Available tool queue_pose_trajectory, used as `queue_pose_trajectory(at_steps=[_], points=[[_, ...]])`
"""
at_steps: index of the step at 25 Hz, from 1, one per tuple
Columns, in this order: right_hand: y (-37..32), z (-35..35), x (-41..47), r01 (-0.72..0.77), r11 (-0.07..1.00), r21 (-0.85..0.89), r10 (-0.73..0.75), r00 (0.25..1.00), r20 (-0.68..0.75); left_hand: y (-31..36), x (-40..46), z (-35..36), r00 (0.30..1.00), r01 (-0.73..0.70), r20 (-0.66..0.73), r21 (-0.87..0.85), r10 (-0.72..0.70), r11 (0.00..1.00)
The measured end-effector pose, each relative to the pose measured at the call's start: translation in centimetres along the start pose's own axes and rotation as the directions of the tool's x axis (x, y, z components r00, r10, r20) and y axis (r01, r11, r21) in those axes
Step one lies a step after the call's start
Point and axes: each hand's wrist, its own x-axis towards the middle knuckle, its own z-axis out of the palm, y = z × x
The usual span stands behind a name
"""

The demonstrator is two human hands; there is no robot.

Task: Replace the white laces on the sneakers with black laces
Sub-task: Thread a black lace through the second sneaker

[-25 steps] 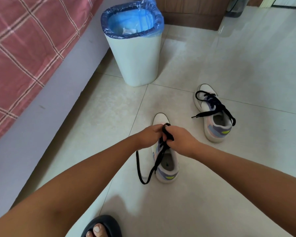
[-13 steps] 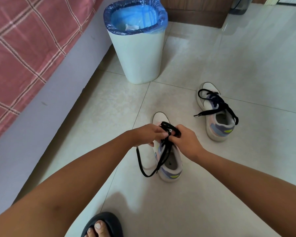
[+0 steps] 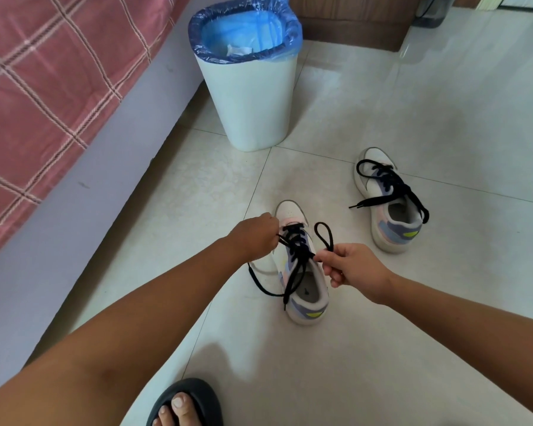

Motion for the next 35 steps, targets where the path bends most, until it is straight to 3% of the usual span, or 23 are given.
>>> queue_pose_trajectory(at_steps=[1, 4, 5, 7, 9, 13, 15, 18, 23, 30, 32, 34, 35], points=[[0.0, -0.1, -0.1, -0.026, 0.999, 0.025, 0.026, 1.0, 0.015, 0.5, 0.2, 0.0, 0.999, 0.003, -0.046, 0.019, -0.002, 1.0], [0.1, 0.0, 0.0, -0.078, 0.988, 0.134, 0.072, 0.996, 0.049, 2.1, 1.3, 0.2, 0.971, 0.137, -0.147, -0.303, -0.188, 0.943], [0.1, 0.0, 0.0, -0.089, 0.983, 0.162, 0.081, 0.995, 0.055, 2.3, 1.5, 0.3, 0.963, 0.162, -0.15, -0.338, -0.223, 0.927], [0.3, -0.2, 0.0, -0.111, 0.977, 0.185, 0.1, 0.993, 0.067, 1.4, 1.3, 0.2, 0.962, 0.194, -0.14, -0.259, -0.236, 0.946], [0.3, -0.5, -0.1, -0.125, 0.976, 0.181, 0.113, 0.991, 0.073, -0.2, 1.0, 0.4, 0.968, 0.183, -0.167, -0.037, -0.186, 0.982], [-0.1, -1.0, -0.1, -0.126, 0.948, 0.293, 0.107, 0.991, 0.081, -2.5, 1.2, 1.1, 0.951, 0.238, -0.105, -0.355, -0.292, 0.904], [-0.2, -1.3, 0.1, -0.123, 0.915, 0.384, 0.122, 0.992, 0.027, -2.9, 0.9, 1.2, 0.953, 0.25, -0.065, -0.39, -0.297, 0.886], [0.5, -2.1, -0.3, -0.147, 0.921, 0.361, 0.161, 0.987, -0.007, -3.3, 0.1, 1.7, 0.96, 0.251, -0.052, -0.275, -0.275, 0.928], [2.2, -3.4, -2.0, -0.213, 0.96, 0.184, 0.203, 0.977, 0.069, -4.4, -0.7, 2.4, 0.987, 0.141, -0.089, 0.097, -0.132, 0.985], [1.7, -4.8, -1.6, -0.192, 0.976, 0.103, 0.187, 0.98, 0.061, -4.6, -0.1, 1.9, 0.991, 0.129, -0.059, 0.197, -0.119, 0.972], [1.4, -5.0, -1.5, -0.19, 0.976, 0.105, 0.189, 0.982, 0.021, -4.8, -0.2, 1.4, 0.982, 0.182, -0.065, 0.133, -0.175, 0.974], [1.4, -5.6, -1.1, -0.148, 0.989, 0.021, 0.15, 0.978, -0.143, -5.5, -0.7, 0.5, 0.956, 0.272, -0.072, -0.149, -0.285, 0.951], [1.6, -6.0, -1.0, -0.124, 0.985, -0.118, 0.089, 0.96, -0.265, -5.7, -1.2, 0.4, 0.944, 0.288, -0.067, -0.307, -0.323, 0.907]])
